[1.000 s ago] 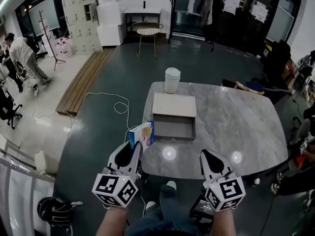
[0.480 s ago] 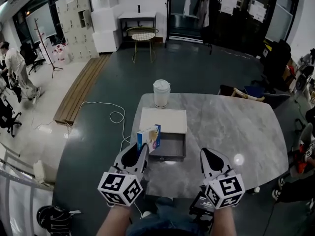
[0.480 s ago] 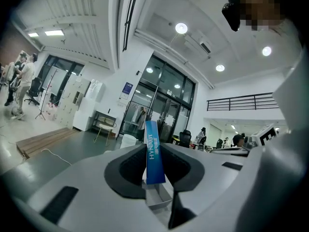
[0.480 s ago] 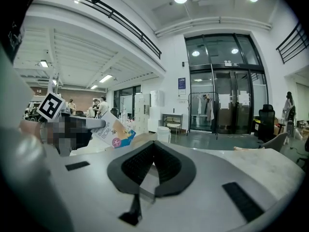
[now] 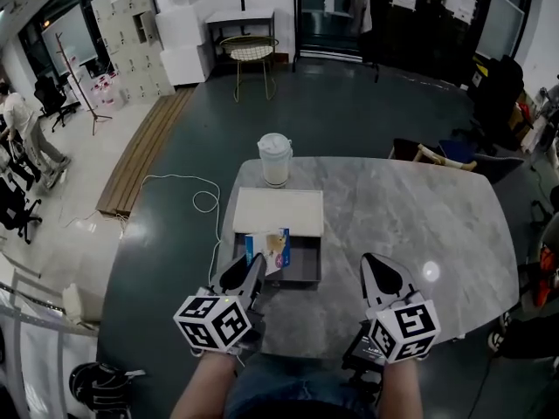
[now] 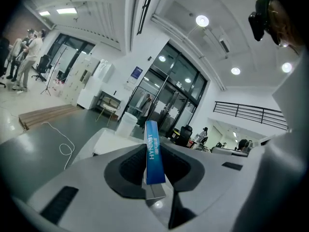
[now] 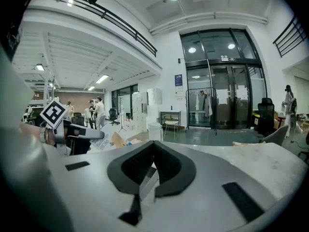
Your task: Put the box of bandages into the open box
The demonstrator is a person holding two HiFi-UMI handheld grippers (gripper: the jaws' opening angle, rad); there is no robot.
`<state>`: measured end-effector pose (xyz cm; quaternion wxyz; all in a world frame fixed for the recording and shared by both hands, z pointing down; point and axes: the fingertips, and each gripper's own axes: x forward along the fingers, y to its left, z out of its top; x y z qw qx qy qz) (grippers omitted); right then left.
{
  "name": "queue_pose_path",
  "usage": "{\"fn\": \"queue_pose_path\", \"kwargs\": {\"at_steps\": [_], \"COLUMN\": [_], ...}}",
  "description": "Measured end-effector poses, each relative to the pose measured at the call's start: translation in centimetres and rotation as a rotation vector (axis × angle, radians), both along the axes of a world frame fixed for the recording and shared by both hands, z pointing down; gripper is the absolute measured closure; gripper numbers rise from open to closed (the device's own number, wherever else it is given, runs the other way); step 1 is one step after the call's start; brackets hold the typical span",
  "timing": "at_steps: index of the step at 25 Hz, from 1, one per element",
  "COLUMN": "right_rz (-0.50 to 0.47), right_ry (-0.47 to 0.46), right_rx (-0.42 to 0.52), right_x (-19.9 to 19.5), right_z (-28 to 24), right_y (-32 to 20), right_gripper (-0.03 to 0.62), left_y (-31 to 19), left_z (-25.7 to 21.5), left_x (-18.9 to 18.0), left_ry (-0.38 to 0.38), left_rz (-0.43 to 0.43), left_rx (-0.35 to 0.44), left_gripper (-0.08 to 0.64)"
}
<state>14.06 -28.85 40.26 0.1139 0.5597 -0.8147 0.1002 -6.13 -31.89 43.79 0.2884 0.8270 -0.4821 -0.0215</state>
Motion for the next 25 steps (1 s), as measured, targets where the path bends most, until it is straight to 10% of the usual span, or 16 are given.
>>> {"fn": "queue_pose_path", "kwargs": {"at_steps": [14, 25], "right_rz": [0.012, 0.038], "right_ry": [-0.019, -0.02], "right_rx": [-0.027, -0.061], "right_x": [3.8, 5.8], "right_z": [1.5, 2.5], "right_y": [-3.1, -4.3], "right_gripper": [0.568, 0.568], "left_y": [-3.3, -3.7], "left_z": [9.4, 12.0], "left_x": [4.9, 6.7], "left_ry": [0.12, 0.059], "left_rz": [0.061, 0.136], "left_rx": [-0.404, -0.497], "left_gripper": [0.468, 0.468]}}
